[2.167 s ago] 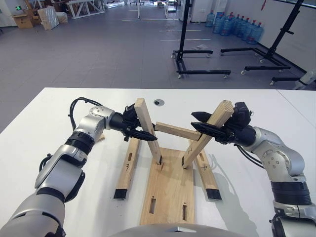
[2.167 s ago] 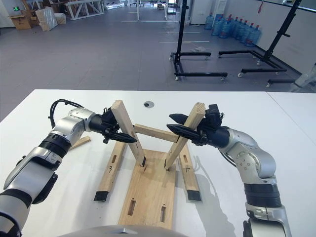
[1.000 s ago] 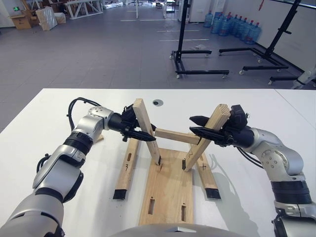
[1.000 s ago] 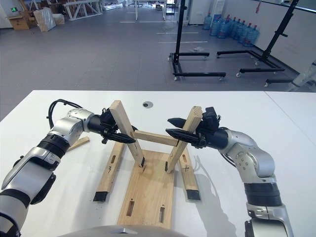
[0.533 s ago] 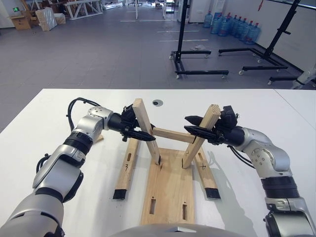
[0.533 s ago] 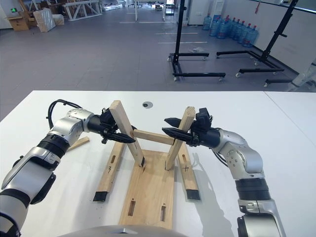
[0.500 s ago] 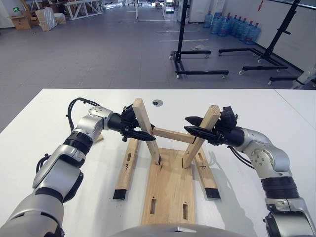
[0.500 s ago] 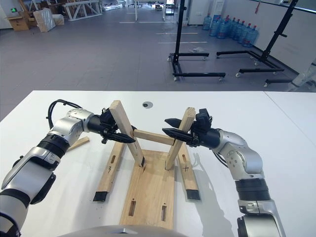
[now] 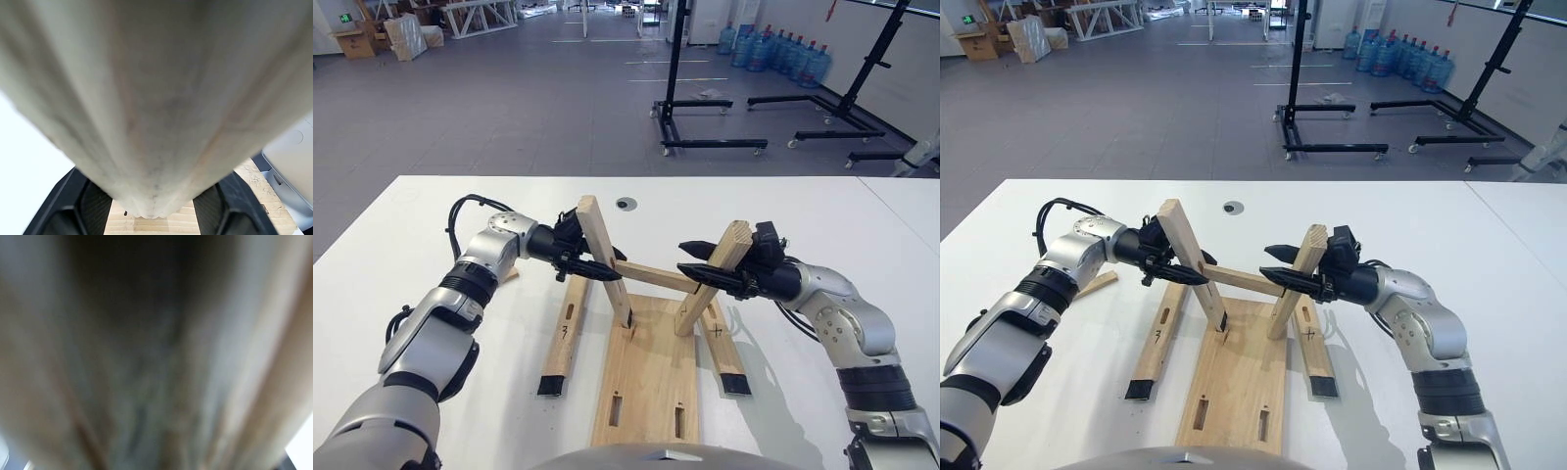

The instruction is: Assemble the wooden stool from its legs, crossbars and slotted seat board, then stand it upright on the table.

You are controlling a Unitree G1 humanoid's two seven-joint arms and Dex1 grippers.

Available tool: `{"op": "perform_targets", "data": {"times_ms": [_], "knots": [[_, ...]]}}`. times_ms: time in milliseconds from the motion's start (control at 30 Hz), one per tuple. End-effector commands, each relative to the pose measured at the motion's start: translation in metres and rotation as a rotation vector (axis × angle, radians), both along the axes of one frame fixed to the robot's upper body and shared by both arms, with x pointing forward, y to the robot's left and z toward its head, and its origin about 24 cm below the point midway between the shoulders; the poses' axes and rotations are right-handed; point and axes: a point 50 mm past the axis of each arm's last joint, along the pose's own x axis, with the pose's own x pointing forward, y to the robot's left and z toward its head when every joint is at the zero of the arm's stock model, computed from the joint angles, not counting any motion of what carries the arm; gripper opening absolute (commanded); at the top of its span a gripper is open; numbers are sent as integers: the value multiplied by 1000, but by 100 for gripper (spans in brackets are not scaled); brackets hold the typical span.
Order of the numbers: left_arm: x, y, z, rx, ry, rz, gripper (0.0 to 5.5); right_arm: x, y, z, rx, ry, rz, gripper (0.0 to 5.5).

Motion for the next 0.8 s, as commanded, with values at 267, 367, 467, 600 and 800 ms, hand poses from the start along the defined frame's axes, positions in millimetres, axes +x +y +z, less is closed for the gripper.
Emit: {"op": "perform_targets", "data": {"times_ms": [267,367,467,600,800], "knots": [[-35,-28,-64,341,94,-194,209,-12,-11,-17,-61,132,23,202],[-35,-33,-60,339,78,-219,209,-17,-5,-16,-89,124,73,202],[-33,-37,-56,345,62,-234,209,-22,3,-21,-156,125,141,202],[-37,-39,-52,339,45,-270,209,-29,3,-40,-239,161,161,202],[-42,-25,-52,392,47,-292,209,-38,8,-57,-242,182,149,202]]}}
